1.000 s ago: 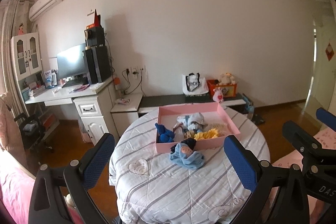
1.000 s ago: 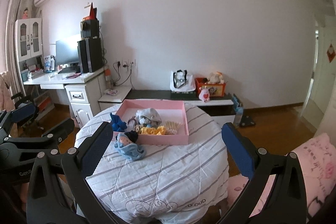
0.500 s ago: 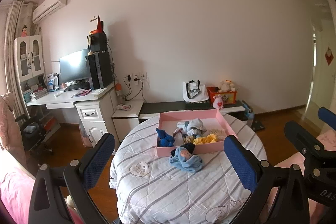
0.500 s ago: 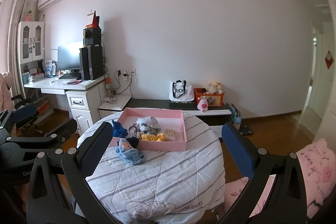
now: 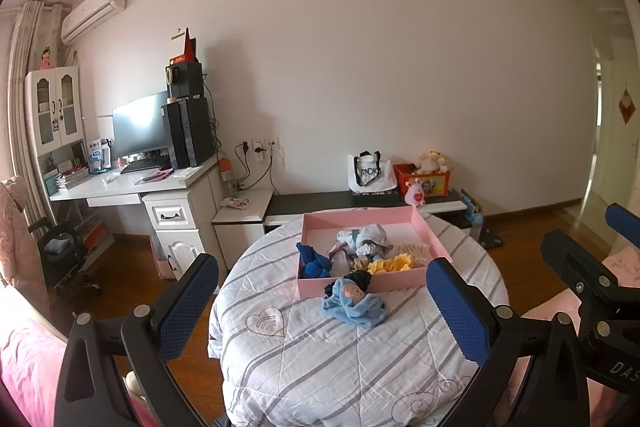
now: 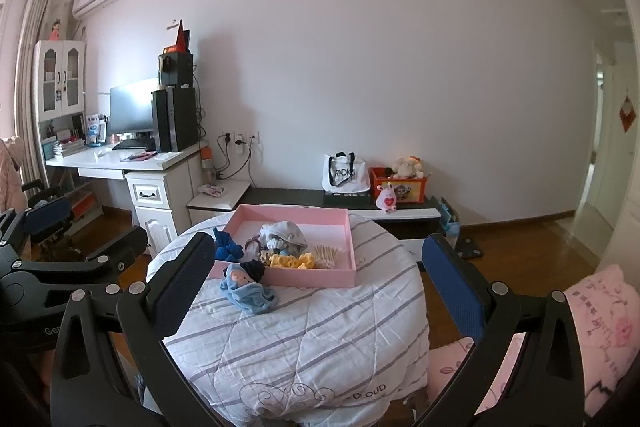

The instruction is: Organize soft objects

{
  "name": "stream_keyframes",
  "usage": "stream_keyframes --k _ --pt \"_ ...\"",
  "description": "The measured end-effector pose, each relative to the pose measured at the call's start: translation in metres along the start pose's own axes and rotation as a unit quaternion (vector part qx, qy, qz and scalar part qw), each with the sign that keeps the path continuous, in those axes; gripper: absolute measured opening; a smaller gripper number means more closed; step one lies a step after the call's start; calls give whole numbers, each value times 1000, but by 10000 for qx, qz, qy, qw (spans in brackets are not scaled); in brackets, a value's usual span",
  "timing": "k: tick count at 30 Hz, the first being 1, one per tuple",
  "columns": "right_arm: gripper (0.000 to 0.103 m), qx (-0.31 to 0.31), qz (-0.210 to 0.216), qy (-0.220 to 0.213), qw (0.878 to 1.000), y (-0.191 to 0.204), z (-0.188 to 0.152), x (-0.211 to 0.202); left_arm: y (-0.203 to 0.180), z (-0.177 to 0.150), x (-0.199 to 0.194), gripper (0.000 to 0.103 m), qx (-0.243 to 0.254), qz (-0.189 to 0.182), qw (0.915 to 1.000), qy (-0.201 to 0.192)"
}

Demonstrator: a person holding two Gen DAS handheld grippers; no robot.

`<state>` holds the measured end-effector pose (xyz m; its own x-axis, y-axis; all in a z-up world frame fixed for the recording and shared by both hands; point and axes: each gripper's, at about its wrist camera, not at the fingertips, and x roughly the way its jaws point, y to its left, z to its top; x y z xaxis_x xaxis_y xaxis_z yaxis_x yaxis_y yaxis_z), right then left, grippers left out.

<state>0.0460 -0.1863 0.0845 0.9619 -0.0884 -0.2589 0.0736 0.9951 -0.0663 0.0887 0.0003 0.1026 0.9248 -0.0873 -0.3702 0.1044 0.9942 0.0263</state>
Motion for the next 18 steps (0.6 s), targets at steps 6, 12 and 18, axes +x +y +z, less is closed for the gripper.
stream_keyframes --k 6,12,18 --pt "103 -6 -2 5 10000 0 0 1 0 -1 3 103 8 -1 10000 37" --pt "103 -6 24 134 9999 2 -6 7 2 -5 14 103 -1 12 9998 175" --pt "103 -28 66 392 9992 4 -15 29 7 -4 31 103 -6 30 9991 414"
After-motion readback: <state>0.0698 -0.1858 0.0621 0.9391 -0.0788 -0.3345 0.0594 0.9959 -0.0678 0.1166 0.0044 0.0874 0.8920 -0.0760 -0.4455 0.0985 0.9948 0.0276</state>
